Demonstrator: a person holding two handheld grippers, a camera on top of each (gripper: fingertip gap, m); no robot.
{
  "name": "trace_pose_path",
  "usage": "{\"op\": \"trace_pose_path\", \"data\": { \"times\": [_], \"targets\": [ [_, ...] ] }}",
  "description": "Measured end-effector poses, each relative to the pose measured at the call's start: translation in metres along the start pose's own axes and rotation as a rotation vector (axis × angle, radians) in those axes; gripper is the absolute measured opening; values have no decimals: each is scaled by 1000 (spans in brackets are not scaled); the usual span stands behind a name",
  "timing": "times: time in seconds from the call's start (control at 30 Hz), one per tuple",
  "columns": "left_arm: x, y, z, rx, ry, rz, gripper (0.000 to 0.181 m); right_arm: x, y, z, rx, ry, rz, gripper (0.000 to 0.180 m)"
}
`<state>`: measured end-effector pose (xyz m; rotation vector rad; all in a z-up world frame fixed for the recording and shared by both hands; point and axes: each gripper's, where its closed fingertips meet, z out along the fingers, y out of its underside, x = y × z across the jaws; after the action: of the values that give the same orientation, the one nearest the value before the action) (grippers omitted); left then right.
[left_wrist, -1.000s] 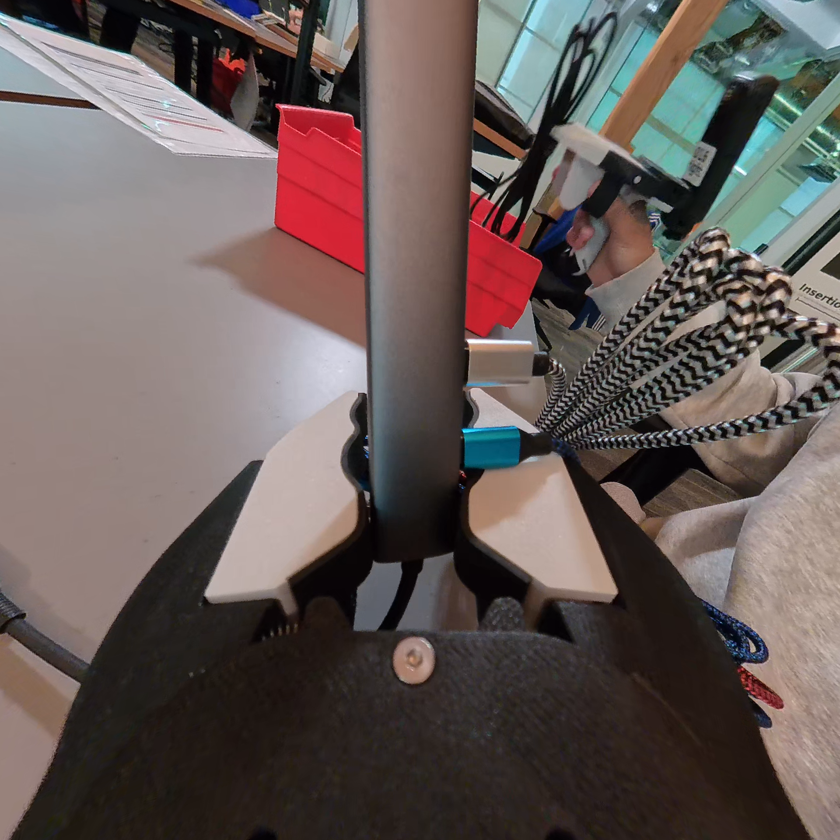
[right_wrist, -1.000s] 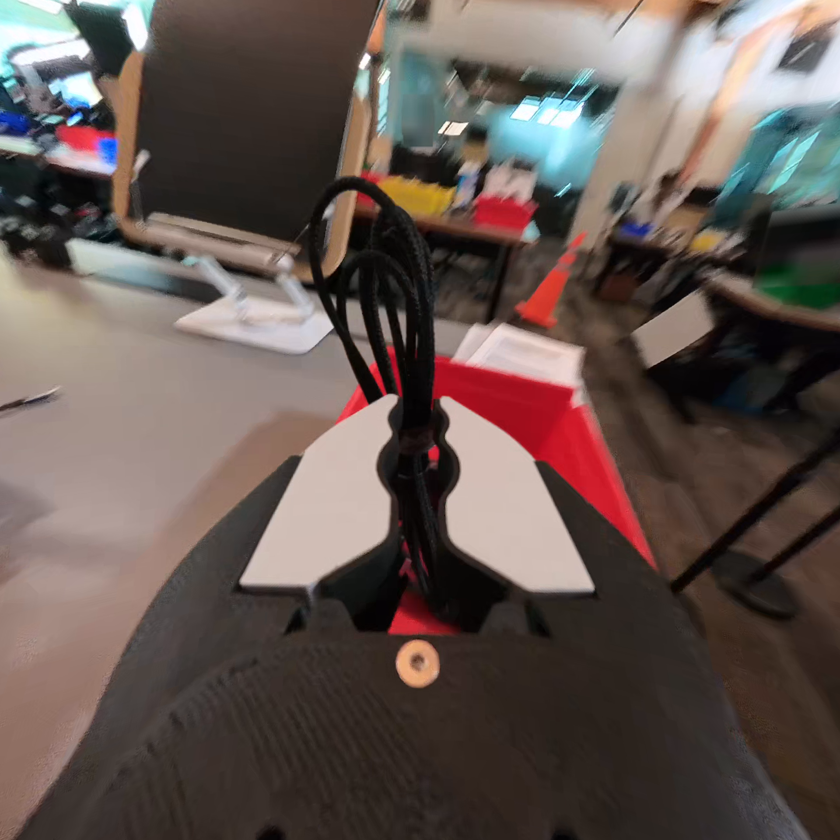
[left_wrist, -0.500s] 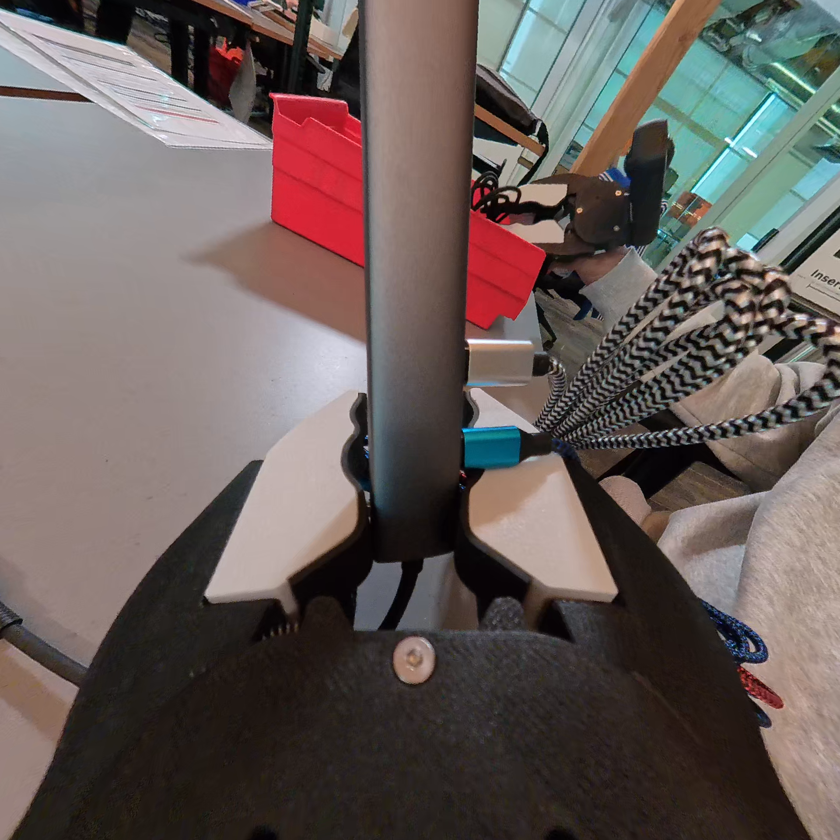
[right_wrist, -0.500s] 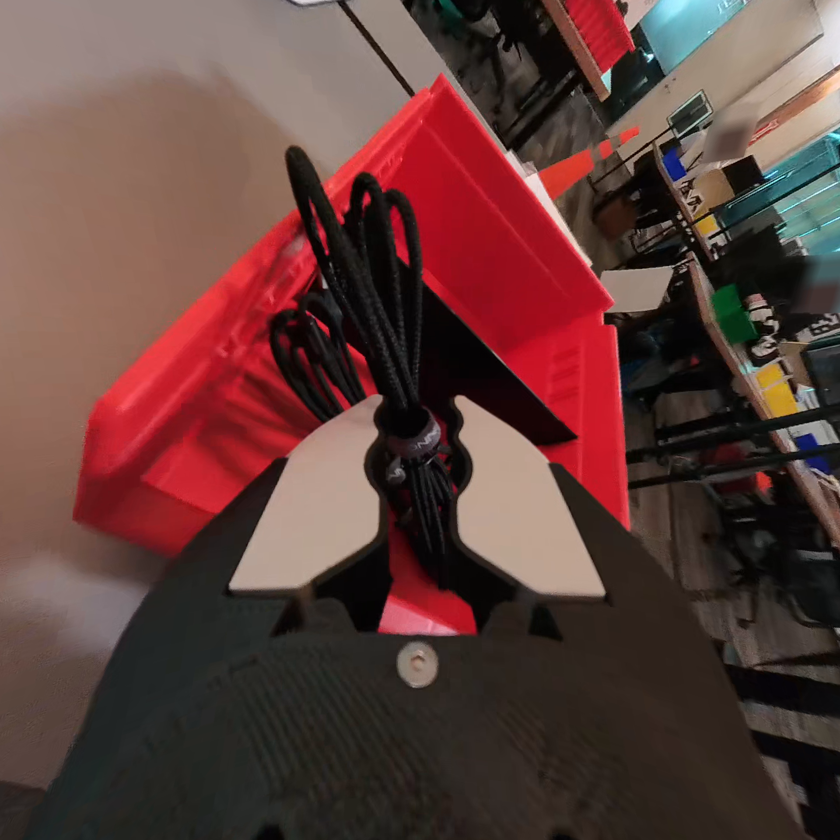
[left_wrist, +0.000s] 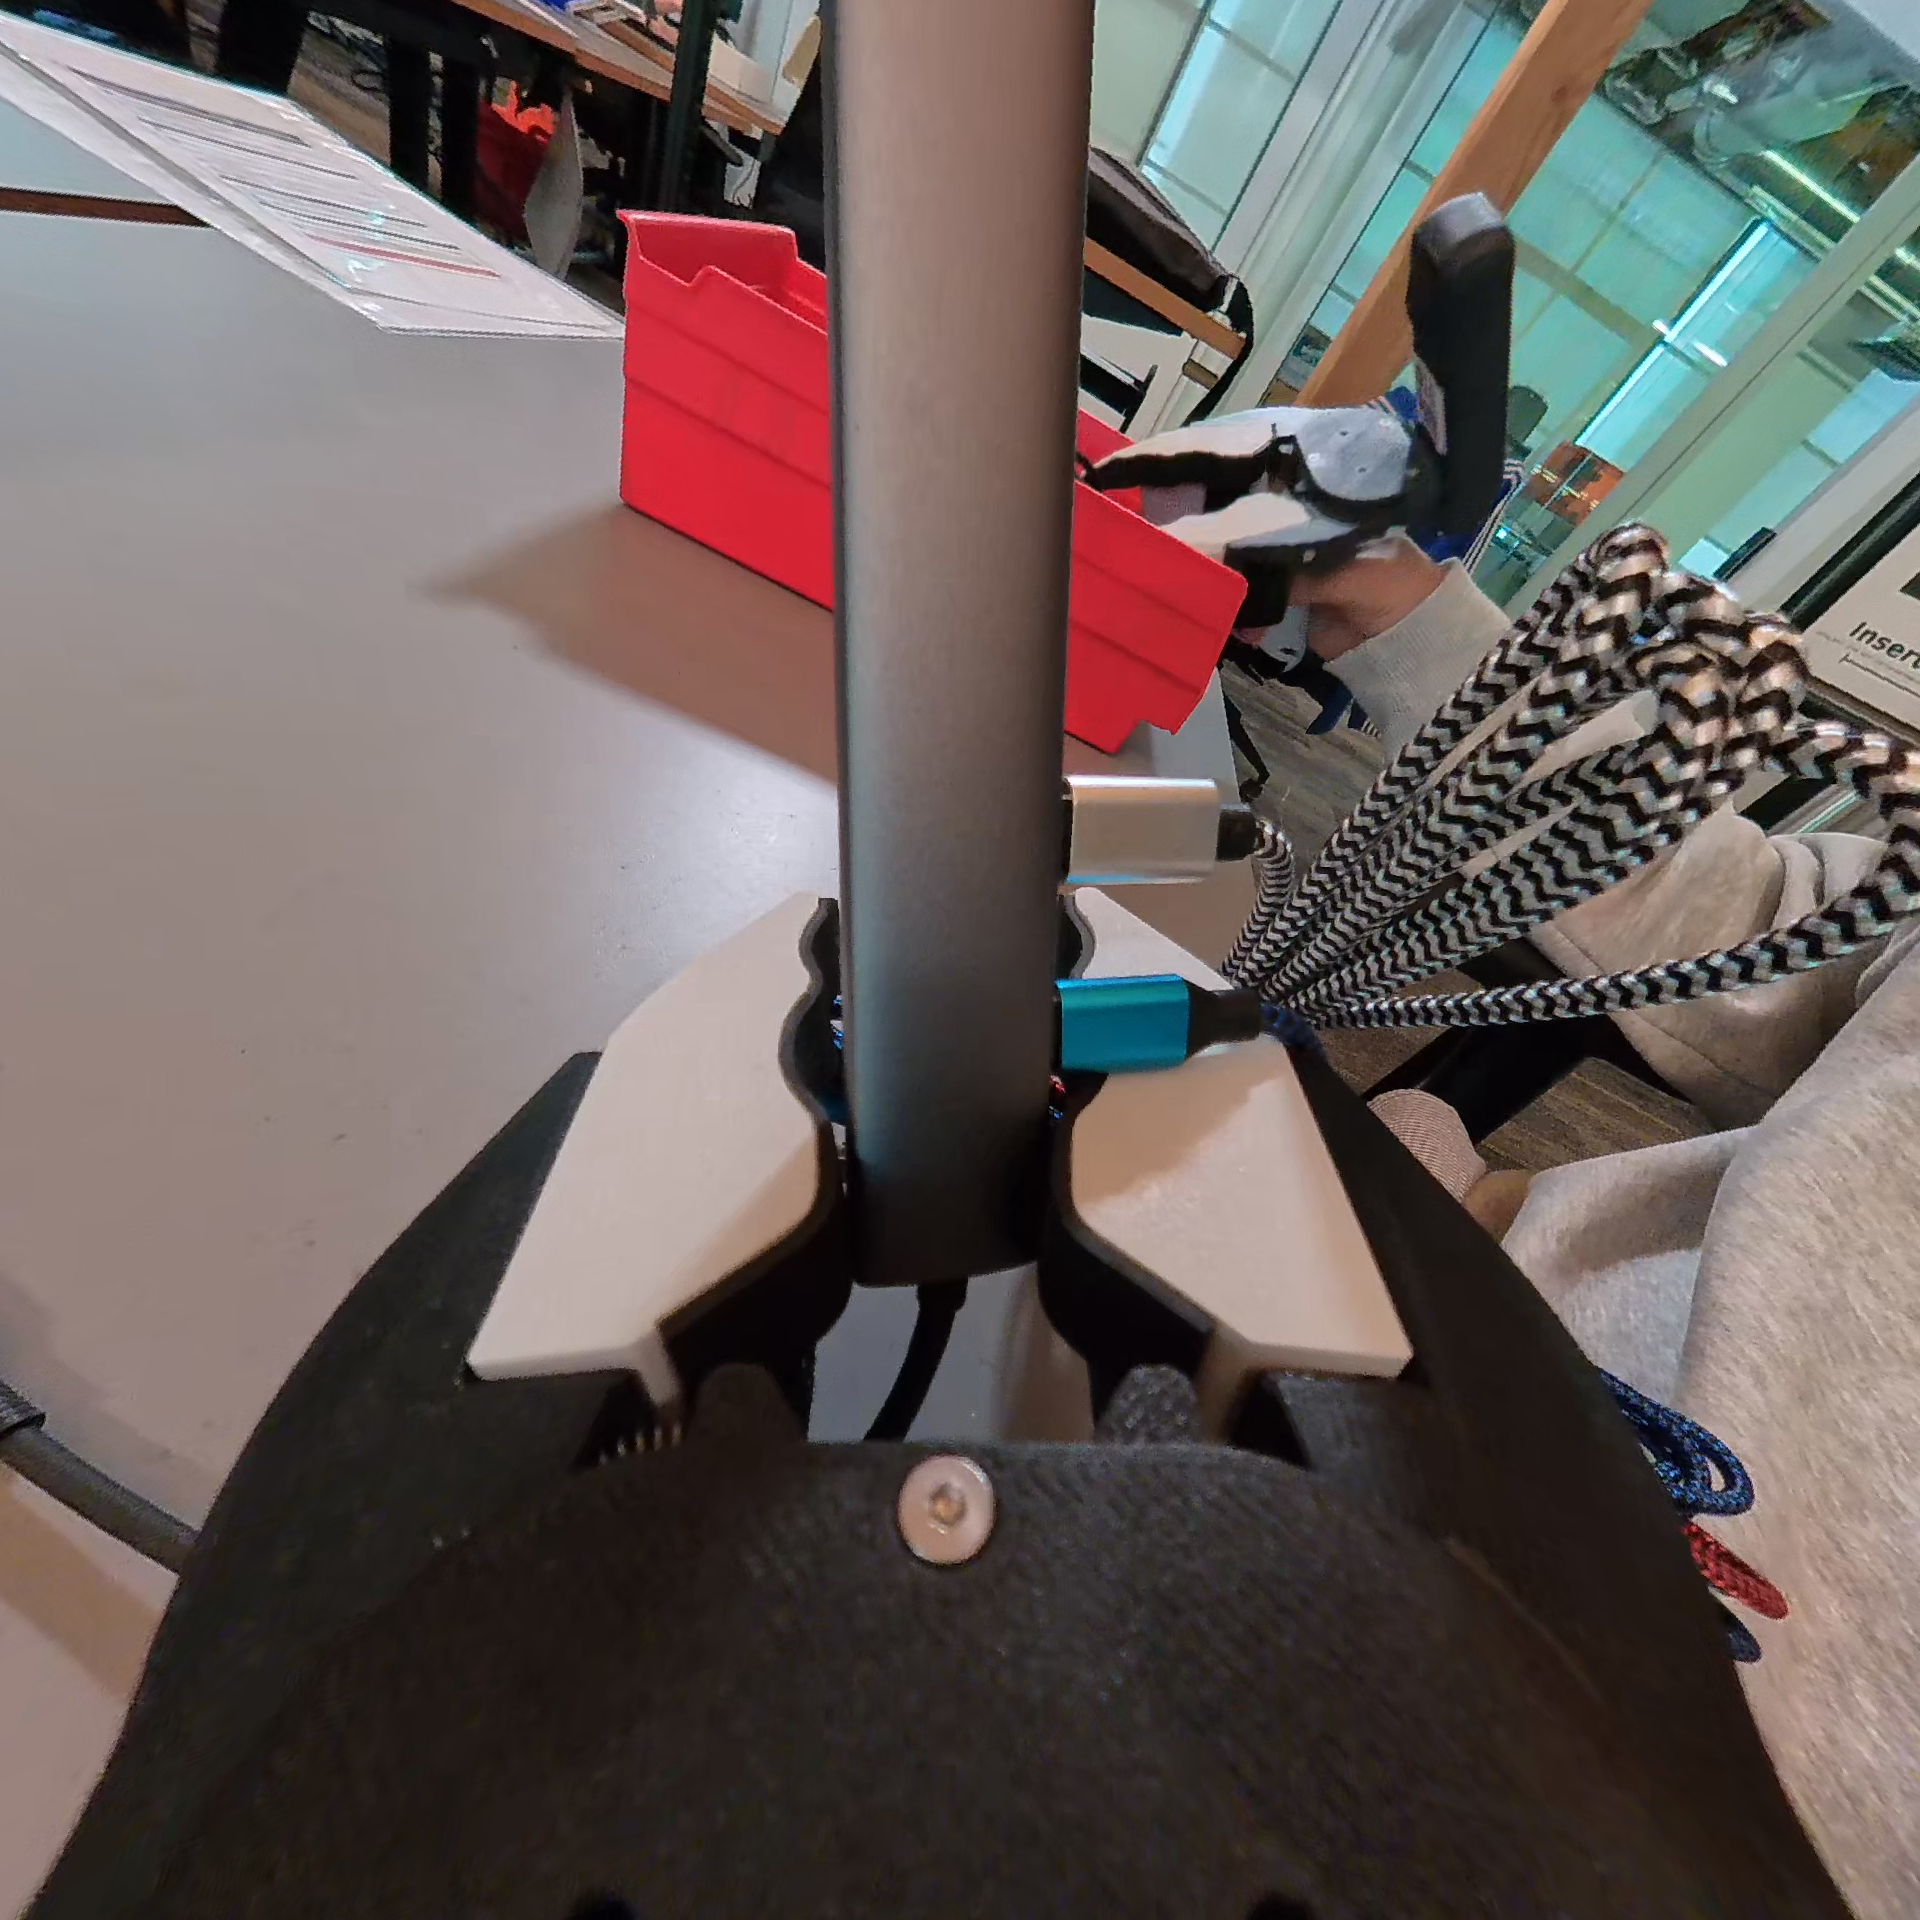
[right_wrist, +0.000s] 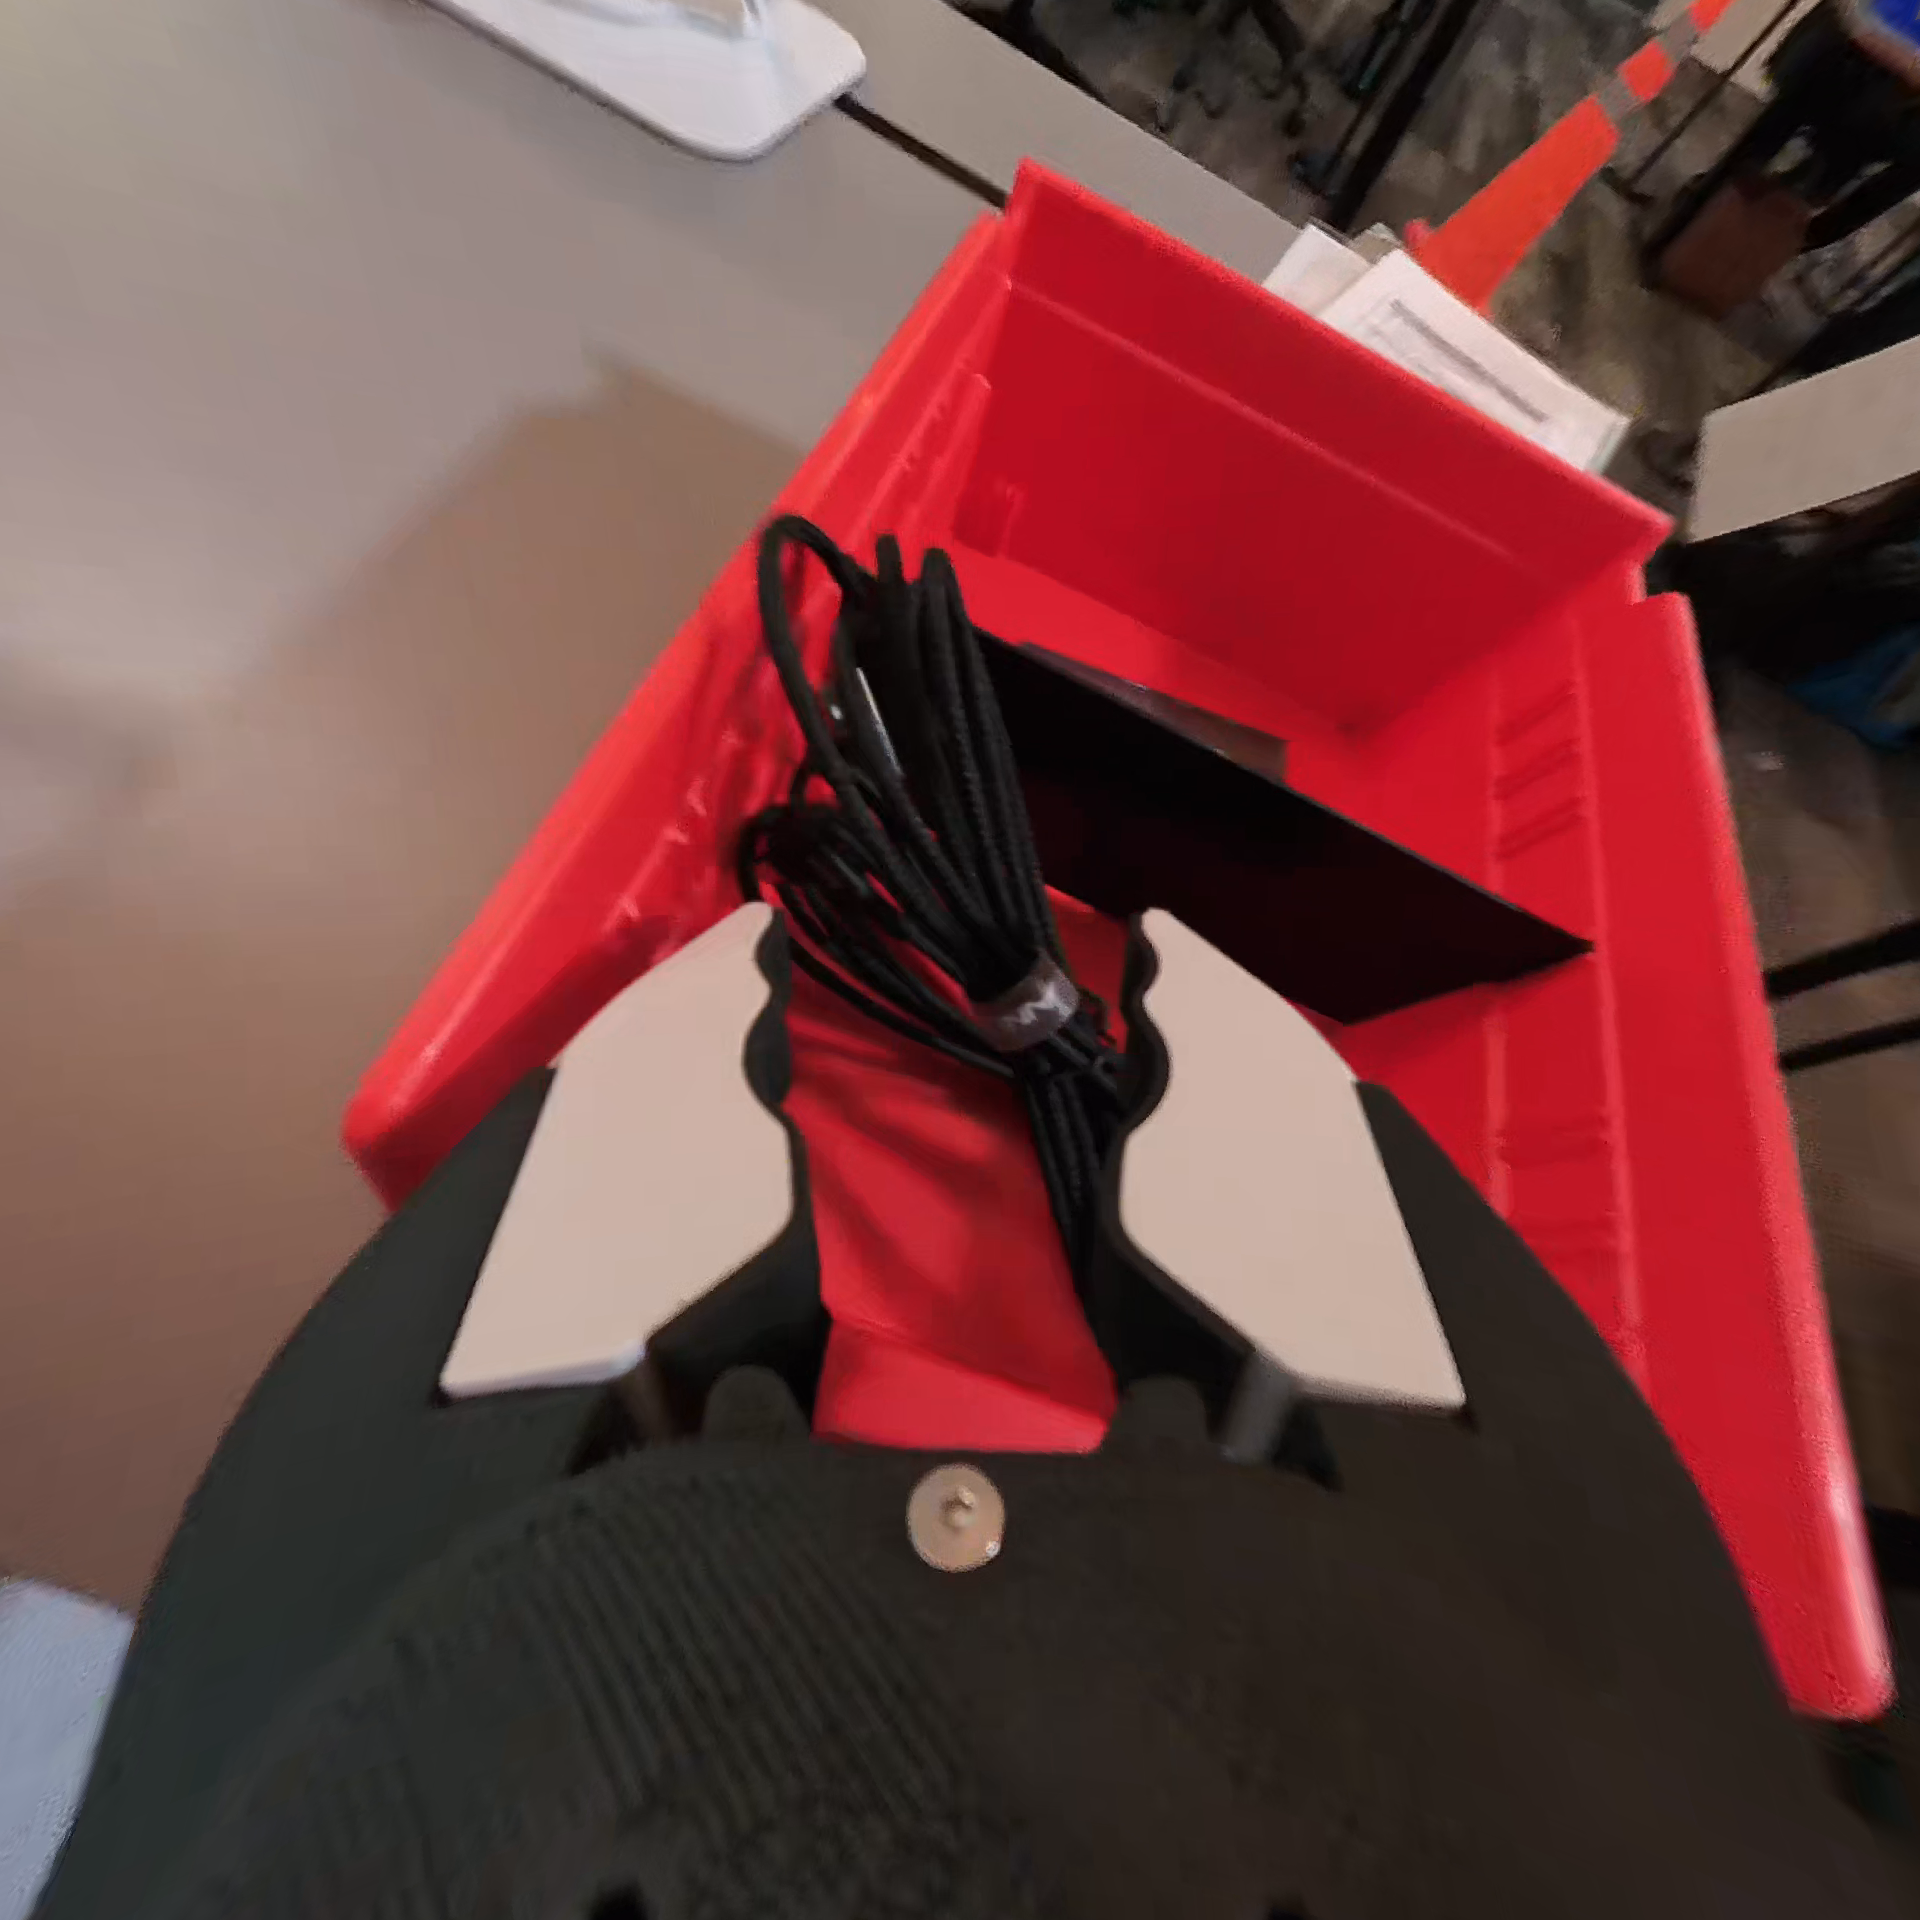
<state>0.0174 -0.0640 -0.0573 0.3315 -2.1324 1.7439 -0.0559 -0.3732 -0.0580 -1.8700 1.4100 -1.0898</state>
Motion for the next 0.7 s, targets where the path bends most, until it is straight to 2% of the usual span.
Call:
{"op": "trace_pose_path", "data": {
  "times": [0.13,0.37,0.43,0.53,0.63,0.7],
  "targets": [
    [0,0,0,3,2,-4,42,6,-24,-17,162,-130,297,65],
    [0,-1,1,5,-1,-1,42,9,-59,-39,430,-283,582,35],
    [-1,0,1,3,-16,0,42,0,-77,-49,512,-306,578,33],
    [-3,0,2,2,-42,-1,42,-32,-113,-67,650,-315,465,28],
    [-10,1,3,-14,-143,21,42,-98,-147,-76,728,-365,288,22],
    [-14,2,3,-41,-242,98,41,-154,-158,-72,710,-444,176,21]
  ]
}}
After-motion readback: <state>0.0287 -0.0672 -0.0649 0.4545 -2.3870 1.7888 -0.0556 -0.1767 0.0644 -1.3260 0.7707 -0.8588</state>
